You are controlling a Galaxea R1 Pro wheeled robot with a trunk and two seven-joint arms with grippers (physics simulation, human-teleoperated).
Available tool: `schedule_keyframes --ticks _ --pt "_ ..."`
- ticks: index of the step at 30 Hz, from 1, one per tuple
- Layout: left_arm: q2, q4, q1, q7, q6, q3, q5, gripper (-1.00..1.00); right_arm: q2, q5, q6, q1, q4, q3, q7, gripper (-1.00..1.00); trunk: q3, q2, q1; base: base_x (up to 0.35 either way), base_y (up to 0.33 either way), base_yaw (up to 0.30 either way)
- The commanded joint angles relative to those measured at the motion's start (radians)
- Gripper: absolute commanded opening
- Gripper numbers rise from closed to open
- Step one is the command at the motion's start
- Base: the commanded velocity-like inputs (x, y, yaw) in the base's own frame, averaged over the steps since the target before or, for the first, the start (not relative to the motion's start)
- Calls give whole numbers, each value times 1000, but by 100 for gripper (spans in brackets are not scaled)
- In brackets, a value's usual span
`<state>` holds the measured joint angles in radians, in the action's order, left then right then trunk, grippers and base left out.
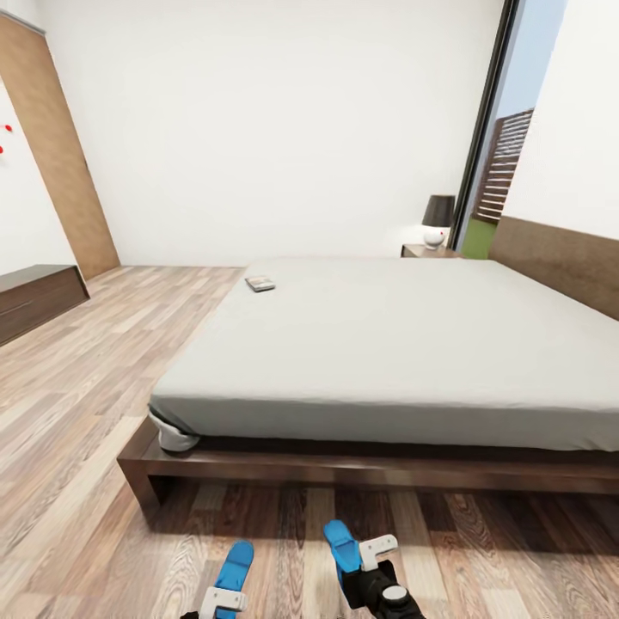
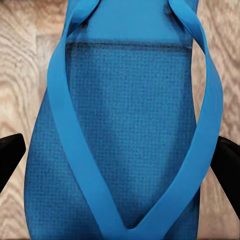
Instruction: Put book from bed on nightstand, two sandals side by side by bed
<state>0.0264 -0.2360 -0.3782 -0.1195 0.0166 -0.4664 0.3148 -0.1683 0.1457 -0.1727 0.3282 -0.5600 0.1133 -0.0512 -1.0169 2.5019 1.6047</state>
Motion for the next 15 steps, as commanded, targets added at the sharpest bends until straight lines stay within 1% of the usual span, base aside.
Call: schedule_keyframes --ticks 1,2,3,5,6,11,15 --pt "0 0 -1 -6 2 -8 9 -100 2 9 -46 -18 -61 14 -5 -100 -5 1 0 0 0 0" --pt "0 0 -1 -6 2 -8 9 -100 3 8 -66 -29 -90 18 -5 -100 -9 1 1 0 0 0" --pt "0 0 -1 -6 2 -7 9 -100 5 8 -101 -52 -145 23 -5 -100 -13 1 1 0 0 0" --pt "-1 0 -1 -6 2 -7 10 -100 6 7 -126 -73 -194 28 -4 -100 -20 2 2 0 0 0" --pt "-1 0 -1 -6 2 -7 10 -100 6 7 -143 -90 -231 35 -4 -100 -20 2 2 0 0 0" --pt "-2 -1 -1 -6 2 -6 10 -100 10 6 -173 -116 -285 57 -4 -100 -20 2 2 0 0 0" --pt "-2 -2 -1 -6 2 -5 10 -100 12 4 -197 -121 -315 60 1 -100 -20 2 2 0 0 0"
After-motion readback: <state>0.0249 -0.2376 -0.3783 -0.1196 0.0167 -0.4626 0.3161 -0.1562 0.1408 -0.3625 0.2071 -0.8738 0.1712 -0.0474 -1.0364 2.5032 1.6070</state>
